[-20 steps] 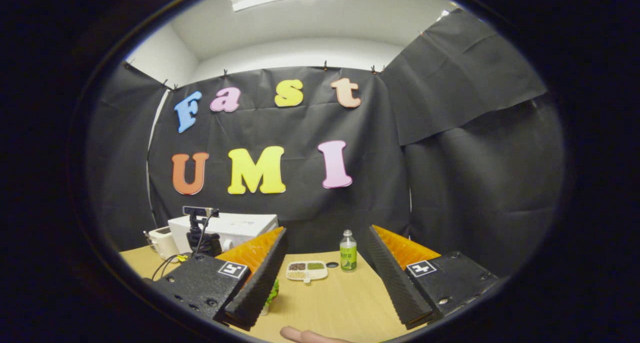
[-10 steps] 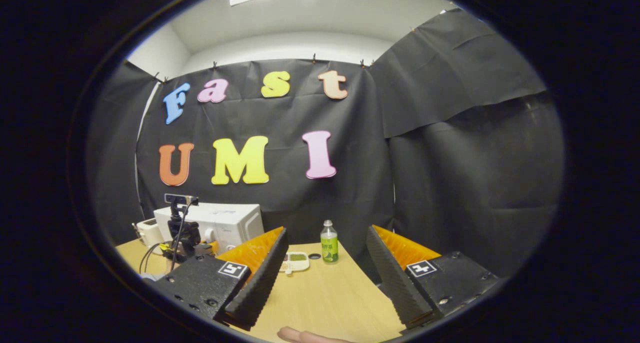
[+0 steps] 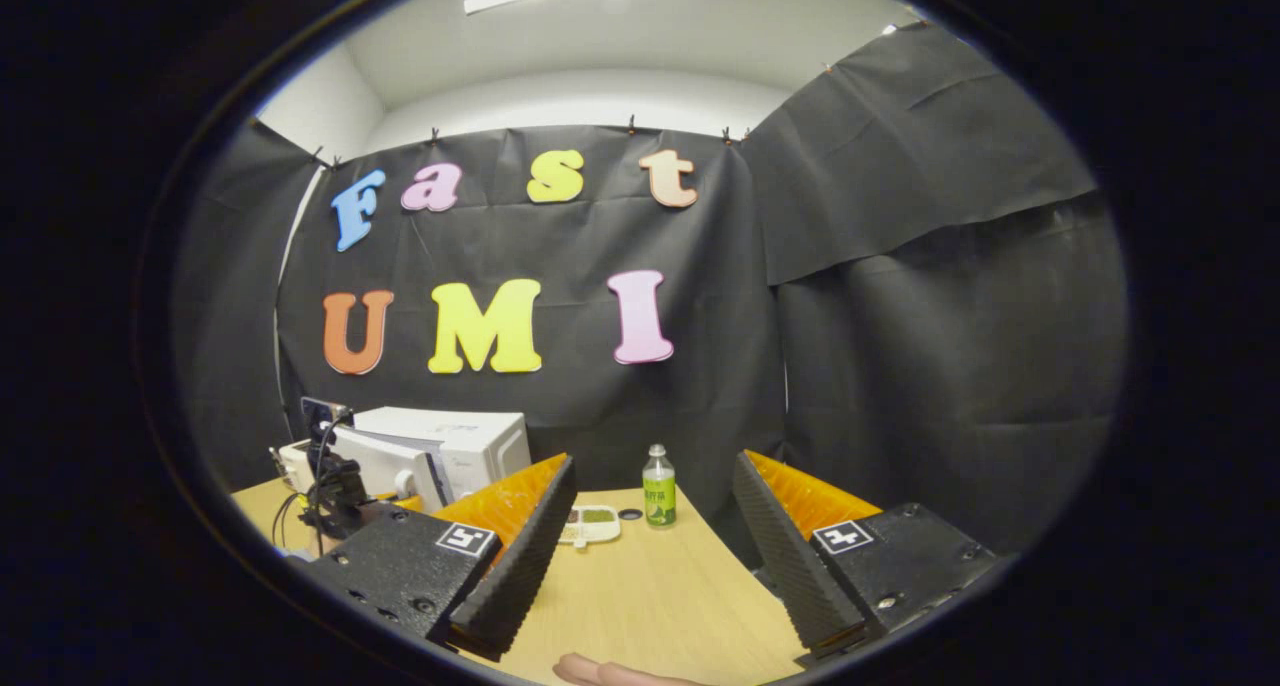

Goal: Open the microwave oven with the left hand, put the food in, and close the microwave oven.

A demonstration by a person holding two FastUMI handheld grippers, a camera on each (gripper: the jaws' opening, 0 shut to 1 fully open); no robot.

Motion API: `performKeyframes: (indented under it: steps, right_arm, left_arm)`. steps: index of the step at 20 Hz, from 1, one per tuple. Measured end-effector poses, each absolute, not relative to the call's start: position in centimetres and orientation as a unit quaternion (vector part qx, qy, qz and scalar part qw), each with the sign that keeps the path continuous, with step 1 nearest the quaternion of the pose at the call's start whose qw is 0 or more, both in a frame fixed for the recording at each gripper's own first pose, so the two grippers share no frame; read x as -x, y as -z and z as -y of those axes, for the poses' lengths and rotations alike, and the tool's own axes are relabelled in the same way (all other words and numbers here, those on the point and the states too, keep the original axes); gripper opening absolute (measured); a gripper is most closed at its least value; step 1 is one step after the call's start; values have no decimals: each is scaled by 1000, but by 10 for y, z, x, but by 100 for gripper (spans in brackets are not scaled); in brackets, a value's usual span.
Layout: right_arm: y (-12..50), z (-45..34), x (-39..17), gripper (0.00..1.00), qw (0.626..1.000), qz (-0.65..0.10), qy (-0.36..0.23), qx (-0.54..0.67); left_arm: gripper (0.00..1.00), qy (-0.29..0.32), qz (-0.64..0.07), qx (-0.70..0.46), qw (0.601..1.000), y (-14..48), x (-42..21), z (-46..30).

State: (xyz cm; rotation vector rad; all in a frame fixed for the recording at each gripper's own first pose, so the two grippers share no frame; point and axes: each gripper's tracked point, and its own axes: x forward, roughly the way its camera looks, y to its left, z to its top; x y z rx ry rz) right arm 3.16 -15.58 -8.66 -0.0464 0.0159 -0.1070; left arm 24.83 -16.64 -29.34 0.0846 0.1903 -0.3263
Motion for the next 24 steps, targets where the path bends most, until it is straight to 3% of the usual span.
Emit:
performKeyframes:
  steps: [5, 6, 9, 10, 12, 13, 19, 20, 22, 23, 24]
  right_arm:
    - [83, 146, -16, 100, 998, -9, 51, 21]
    - [83, 146, -13, 91, 998, -9, 52, 22]
    - [76, 142, -3, 91, 998, -3, 52, 24]
    - [75, 139, 0, 100, 998, 0, 52, 24]
    - [73, 132, 4, 100, 999, 3, 47, 23]
    - [73, 128, 6, 91, 999, 4, 45, 23]
    - [84, 96, 8, 91, 999, -2, 24, 32]
    - [87, 90, 7, 100, 999, -3, 21, 31]
    - [93, 78, 5, 100, 999, -8, 10, 29]
    - [97, 73, 3, 91, 999, -12, 5, 29]
    - [100, 68, 0, 91, 999, -16, -1, 28]
  left_arm:
    - [4, 178, -94, -36, 979, 291, -212, 143]
    - [4, 178, -93, -39, 979, 289, -204, 137]
    - [4, 177, -92, -41, 979, 287, -183, 118]
    - [4, 175, -92, -41, 979, 286, -176, 109]
    - [4, 170, -94, -39, 980, 285, -162, 92]
    - [4, 167, -97, -39, 980, 283, -155, 83]
    - [4, 147, -109, -47, 982, 278, -120, 27]
    - [5, 140, -109, -50, 983, 278, -117, 17]
    - [10, 123, -107, -51, 985, 275, -107, -6]
    - [13, 108, -101, -52, 988, 270, -100, -21]
    - [18, 99, -90, -51, 990, 262, -94, -33]
